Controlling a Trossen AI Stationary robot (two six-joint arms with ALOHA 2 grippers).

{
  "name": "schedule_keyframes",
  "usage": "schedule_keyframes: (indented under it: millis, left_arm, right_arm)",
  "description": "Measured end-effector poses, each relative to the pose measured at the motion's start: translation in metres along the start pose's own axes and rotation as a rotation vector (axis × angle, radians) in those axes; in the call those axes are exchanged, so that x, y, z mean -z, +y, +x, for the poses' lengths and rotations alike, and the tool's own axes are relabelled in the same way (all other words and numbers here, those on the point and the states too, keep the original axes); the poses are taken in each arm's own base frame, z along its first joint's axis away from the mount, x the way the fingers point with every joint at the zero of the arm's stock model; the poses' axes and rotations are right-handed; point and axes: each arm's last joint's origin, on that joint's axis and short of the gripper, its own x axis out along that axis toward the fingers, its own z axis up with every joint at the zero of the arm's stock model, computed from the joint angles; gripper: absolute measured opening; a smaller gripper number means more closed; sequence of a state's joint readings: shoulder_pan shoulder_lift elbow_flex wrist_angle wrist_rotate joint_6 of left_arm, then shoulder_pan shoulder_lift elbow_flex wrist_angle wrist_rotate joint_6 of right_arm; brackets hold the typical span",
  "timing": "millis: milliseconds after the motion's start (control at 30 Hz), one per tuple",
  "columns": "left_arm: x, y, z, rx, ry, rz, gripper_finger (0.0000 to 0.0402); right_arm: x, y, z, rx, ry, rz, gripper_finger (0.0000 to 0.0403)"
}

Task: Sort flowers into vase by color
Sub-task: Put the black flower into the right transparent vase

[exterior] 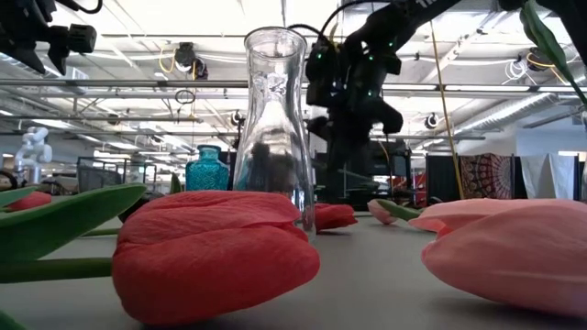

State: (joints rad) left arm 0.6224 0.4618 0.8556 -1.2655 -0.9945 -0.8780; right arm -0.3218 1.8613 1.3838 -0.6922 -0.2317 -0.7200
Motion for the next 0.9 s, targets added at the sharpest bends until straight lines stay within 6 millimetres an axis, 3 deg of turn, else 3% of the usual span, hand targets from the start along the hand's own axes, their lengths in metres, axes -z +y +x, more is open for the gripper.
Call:
schedule_keyframes:
  millis: [367,700,900]
  left_arm:
    - [0.000,0.000,0.000,0.001,0.000,0.000,0.0157]
    - [0.000,0.000,0.000,0.000,0.000,0.000,0.0157]
    - [0.000,0.000,0.000,0.001,0.000,-0.001,0.0157]
  right_arm:
    - [-0.007,0.000,-0.046,0.104,-0.108,-0.017,0.0000]
    - [-0.004,0.005,-0.108,0.230,-0.221,-0.018,0.0000]
    - [0.002,0.011,-0.146,0.297,-0.299,0.072,0.0000]
